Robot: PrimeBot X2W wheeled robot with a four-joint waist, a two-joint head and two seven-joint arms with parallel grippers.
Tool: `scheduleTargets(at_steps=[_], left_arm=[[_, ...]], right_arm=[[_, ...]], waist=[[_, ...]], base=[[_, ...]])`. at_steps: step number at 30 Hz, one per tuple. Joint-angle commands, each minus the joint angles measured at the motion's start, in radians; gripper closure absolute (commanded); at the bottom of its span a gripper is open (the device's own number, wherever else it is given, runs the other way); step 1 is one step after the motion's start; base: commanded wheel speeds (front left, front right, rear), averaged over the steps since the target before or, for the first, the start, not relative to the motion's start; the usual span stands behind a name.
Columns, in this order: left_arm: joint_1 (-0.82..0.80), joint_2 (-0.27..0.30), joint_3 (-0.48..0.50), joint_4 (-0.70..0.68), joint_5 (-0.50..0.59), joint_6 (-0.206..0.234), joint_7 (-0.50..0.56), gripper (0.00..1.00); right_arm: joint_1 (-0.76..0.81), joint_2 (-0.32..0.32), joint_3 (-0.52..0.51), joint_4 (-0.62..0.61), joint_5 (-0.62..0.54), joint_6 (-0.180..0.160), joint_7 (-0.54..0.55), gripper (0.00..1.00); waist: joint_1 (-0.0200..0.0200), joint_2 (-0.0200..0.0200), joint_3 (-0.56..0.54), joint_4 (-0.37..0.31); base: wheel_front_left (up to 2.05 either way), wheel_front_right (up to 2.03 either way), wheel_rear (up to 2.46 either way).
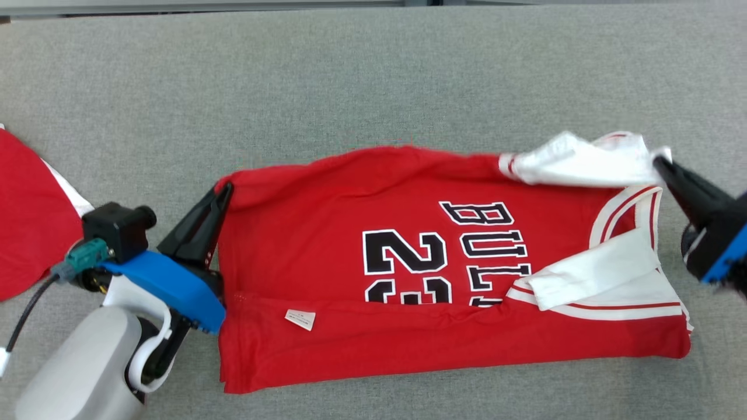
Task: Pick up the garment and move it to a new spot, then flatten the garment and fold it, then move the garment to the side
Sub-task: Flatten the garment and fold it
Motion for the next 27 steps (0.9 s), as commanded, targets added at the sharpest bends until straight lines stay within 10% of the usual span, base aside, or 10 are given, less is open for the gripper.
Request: scheduleTargets(at_steps=[1,27], left_arm=[[0.017,0.01,-0.009,0.007,-0.006,-0.008,-0.015,1.0],[0.148,0.018,-0.094,0.145,-0.021,0.016,-0.13,1.0]], right_arm=[[0.053,0.011,-0.019,-0.03,0.008,0.001,0.01,1.0],[0.447,0.191,-0.121,-0.227,-0.034,0.001,0.073,1.0]], waist=[[0.0001,0.0,-0.012,-0.007],[0.0001,0.0,-0.121,-0.028]], base=[[0.0,0.0,0.0],[0.0,0.0,0.0]])
